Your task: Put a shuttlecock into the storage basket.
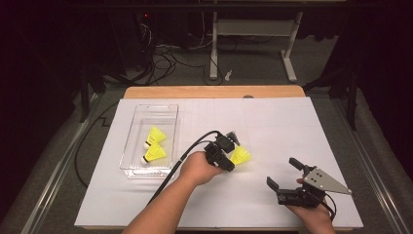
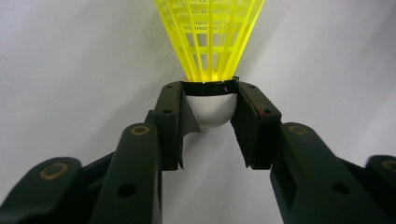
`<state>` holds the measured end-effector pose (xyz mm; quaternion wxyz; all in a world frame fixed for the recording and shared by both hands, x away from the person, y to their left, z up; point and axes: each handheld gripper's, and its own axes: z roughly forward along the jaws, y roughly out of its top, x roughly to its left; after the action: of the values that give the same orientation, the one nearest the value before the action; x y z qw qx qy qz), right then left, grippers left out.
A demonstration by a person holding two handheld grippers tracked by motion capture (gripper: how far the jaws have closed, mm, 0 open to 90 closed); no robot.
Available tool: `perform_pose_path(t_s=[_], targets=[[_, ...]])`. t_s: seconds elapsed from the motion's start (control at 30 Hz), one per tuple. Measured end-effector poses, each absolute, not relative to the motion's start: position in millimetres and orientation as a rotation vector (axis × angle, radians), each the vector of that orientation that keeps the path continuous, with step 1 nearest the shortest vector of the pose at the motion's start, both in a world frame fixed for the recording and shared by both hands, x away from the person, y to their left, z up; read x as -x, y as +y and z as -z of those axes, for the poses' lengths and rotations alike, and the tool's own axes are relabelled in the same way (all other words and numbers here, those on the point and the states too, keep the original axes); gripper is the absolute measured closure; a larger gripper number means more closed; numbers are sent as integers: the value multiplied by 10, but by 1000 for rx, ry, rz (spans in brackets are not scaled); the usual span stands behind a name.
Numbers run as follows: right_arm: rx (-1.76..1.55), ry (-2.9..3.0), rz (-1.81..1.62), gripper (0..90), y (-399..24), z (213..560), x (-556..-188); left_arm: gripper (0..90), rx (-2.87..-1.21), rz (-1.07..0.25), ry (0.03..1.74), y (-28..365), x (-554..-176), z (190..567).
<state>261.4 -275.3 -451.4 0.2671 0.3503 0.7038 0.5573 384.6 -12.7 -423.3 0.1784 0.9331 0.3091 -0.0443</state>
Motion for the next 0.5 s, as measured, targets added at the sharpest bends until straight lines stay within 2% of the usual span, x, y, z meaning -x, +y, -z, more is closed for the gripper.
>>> perform_pose_path(t_s=[0.5], targets=[[-943,1904,-1498,3,-2743,4516,-2617,650,-2623,123,875,135,-3717,4119]])
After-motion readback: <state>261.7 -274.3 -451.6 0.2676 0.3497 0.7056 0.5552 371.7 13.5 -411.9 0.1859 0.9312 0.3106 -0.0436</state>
